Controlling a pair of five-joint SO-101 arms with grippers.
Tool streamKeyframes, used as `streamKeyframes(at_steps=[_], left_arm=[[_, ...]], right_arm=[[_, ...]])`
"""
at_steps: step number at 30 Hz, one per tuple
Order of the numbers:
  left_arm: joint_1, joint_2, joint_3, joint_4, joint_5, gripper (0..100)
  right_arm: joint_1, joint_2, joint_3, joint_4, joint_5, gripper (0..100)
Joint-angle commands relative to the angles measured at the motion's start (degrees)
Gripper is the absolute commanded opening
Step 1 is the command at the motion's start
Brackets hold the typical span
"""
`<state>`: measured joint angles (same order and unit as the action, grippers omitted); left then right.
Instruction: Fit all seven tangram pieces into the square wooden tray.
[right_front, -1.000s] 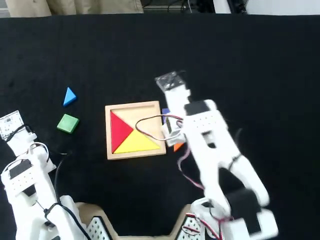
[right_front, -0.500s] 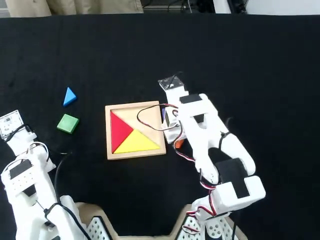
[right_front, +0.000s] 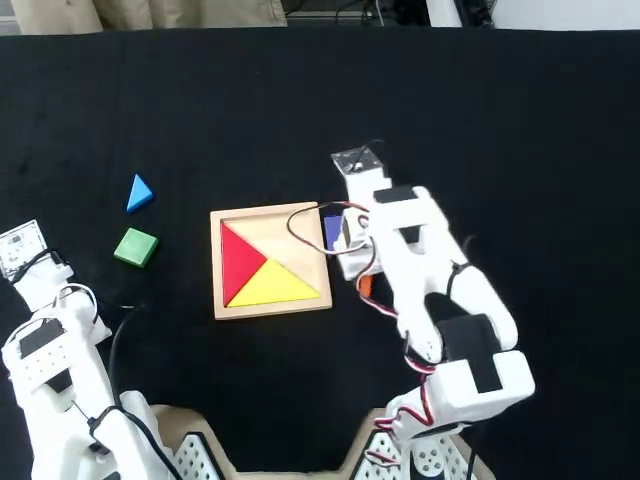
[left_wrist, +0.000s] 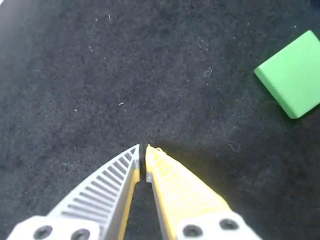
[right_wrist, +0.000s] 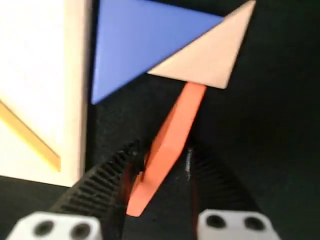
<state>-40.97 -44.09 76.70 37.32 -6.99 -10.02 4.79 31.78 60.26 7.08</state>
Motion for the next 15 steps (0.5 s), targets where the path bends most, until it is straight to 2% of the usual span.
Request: streamKeyframes(at_steps=[1, 6, 11, 15], left_arm=[[0.7, -1.0, -0.2, -0.9, -0.7, 3], [0.7, -1.0, -0.2, -0.9, -0.7, 3], [0.8, -1.0, -0.2, -0.9, -0.7, 3], [0.8, -1.0, 0.1, -0.9, -0.7, 3]], right_arm=[[4.7, -1.0, -2.4, -0.2, 1.9, 13.4], [7.6, -6.8, -1.5, 2.6, 2.0, 13.5], [4.4, -14.2, 3.4, 1.7, 1.8, 13.5], [2.6, -14.5, 5.0, -0.2, 1.6, 13.5]])
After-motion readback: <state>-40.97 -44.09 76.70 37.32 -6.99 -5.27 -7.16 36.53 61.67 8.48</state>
